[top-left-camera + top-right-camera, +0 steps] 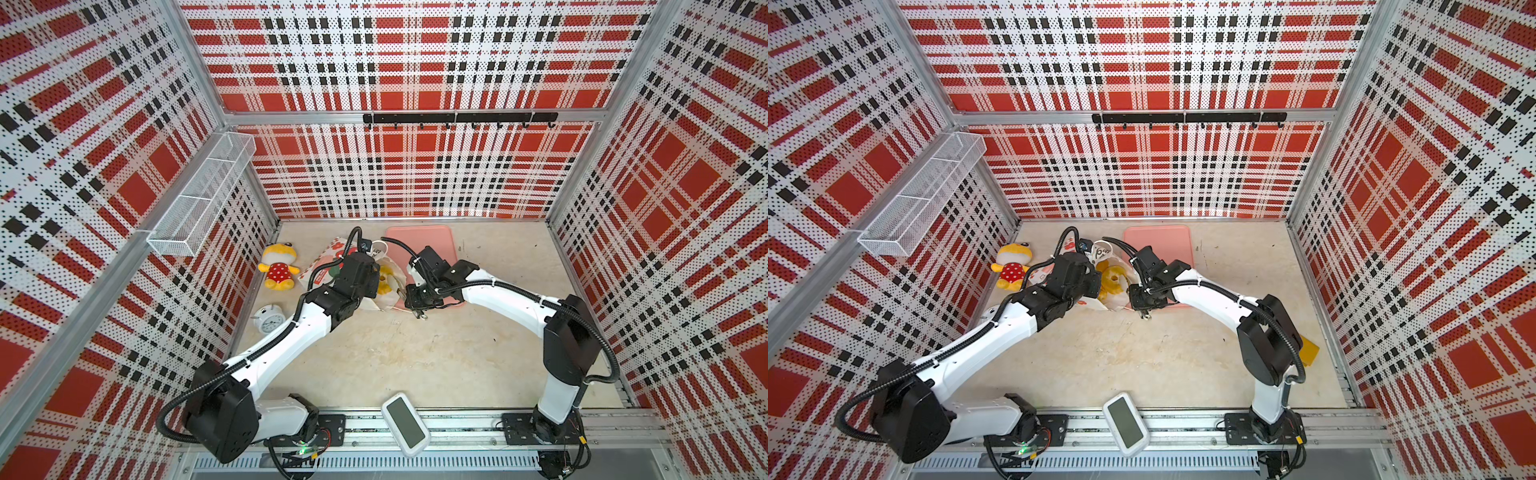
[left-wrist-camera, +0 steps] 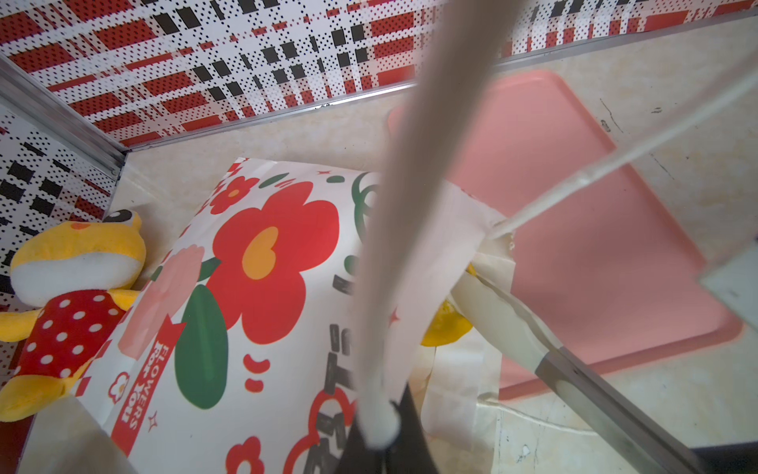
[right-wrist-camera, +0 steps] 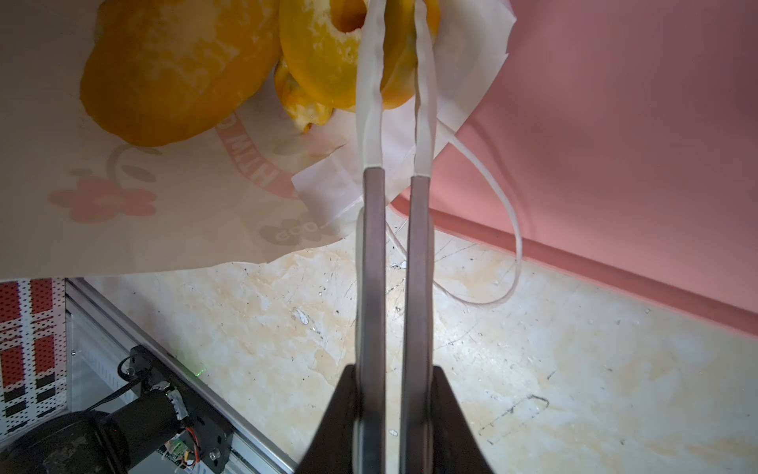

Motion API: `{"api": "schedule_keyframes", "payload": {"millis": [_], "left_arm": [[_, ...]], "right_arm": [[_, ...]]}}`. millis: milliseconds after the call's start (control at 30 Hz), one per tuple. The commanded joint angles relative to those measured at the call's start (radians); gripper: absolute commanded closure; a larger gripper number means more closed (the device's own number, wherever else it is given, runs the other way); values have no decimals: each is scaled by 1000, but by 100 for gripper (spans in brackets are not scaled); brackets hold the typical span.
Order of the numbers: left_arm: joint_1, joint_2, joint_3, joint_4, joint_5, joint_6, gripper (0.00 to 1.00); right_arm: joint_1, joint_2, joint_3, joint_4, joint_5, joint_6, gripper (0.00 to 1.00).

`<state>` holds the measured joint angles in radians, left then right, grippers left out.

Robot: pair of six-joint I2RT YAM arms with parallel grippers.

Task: Take the fake bread out of the paper bag
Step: 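Pinch the yellow bread ring with the tongs and pull it out of the bag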

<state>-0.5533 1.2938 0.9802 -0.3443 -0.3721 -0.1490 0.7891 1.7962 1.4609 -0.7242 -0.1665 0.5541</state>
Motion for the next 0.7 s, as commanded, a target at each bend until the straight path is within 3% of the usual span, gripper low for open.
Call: {"api": "schedule_keyframes", "payload": {"millis": [0,400,667], "left_arm": [[-14,10,21,24,-30,-48,100],[0,73,128,-105,-112,-131,100],[54,88,149,-158,-94,-187,100]], "right_arm": [[15,-102,-16,14,48,-26,100],[60,-367,-144,-52,160,-92,100],[6,-477,-118,-270,404,-237,100]]}}
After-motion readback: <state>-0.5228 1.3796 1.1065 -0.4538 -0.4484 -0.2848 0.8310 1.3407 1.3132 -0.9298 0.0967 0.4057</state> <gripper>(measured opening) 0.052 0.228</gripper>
